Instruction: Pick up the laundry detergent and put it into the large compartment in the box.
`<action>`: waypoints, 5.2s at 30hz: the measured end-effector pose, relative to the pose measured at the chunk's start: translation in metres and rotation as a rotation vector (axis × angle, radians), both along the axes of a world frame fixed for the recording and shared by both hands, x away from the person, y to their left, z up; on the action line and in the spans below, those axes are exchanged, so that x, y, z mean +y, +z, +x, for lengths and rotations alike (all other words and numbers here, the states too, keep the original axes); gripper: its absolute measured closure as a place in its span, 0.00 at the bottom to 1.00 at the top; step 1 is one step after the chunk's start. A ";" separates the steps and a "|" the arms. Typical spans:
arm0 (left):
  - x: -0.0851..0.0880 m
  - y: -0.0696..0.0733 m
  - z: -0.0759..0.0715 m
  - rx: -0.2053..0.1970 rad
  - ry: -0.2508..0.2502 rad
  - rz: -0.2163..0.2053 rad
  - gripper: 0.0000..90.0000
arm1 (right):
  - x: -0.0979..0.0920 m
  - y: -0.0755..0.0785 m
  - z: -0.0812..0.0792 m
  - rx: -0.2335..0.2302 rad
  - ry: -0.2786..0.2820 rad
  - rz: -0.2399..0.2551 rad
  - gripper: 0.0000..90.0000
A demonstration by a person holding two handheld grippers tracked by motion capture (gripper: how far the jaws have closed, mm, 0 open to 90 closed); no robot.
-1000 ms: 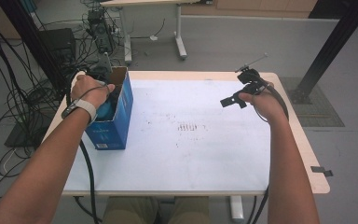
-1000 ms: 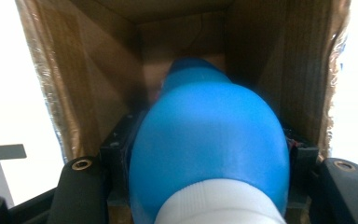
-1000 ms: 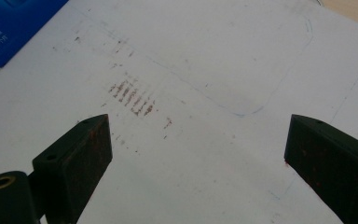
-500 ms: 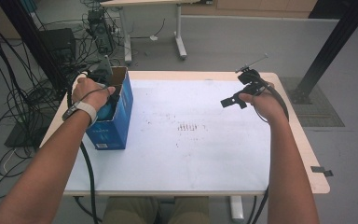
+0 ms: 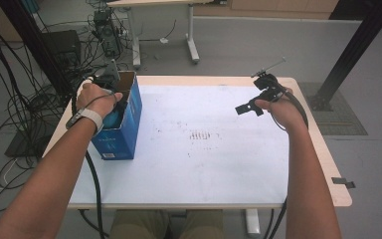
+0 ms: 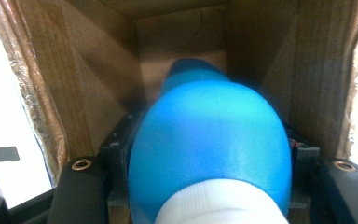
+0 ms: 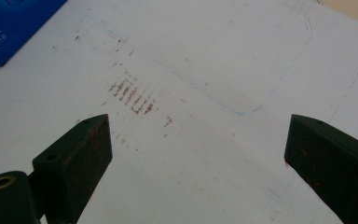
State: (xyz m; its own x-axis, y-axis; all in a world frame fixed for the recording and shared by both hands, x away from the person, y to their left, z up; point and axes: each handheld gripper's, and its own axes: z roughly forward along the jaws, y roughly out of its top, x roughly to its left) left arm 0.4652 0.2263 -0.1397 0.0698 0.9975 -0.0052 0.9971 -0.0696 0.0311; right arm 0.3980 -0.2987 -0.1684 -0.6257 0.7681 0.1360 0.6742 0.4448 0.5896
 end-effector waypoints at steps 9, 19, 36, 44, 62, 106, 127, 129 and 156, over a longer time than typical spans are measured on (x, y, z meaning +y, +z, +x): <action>-0.001 0.000 -0.001 -0.002 -0.006 0.006 0.42 | -0.001 0.001 0.000 -0.001 -0.002 -0.001 0.08; -0.002 0.000 -0.001 -0.004 -0.009 0.013 0.42 | 0.001 0.001 0.001 0.000 0.003 -0.004 0.08; -0.003 -0.001 -0.003 -0.010 -0.011 0.017 0.42 | 0.001 0.001 -0.001 -0.003 0.002 -0.002 0.08; -0.003 -0.001 -0.004 -0.010 -0.013 0.018 0.42 | 0.002 0.002 -0.001 -0.005 0.004 -0.002 0.08; -0.004 -0.001 -0.004 -0.013 -0.013 0.020 0.42 | 0.001 0.001 -0.001 -0.003 0.004 0.000 0.08; -0.007 -0.002 -0.004 -0.007 -0.017 0.028 0.42 | -0.002 0.000 -0.002 0.000 0.000 0.004 0.08; -0.006 -0.002 -0.006 -0.017 -0.018 0.024 0.42 | -0.002 0.001 -0.003 -0.004 0.001 0.002 0.08; -0.005 -0.002 -0.006 -0.018 -0.019 0.021 0.42 | -0.002 0.001 -0.003 -0.005 0.003 0.002 0.08; 0.010 0.007 -0.012 -0.042 -0.011 -0.024 0.31 | 0.006 0.005 -0.002 -0.001 0.010 -0.009 0.08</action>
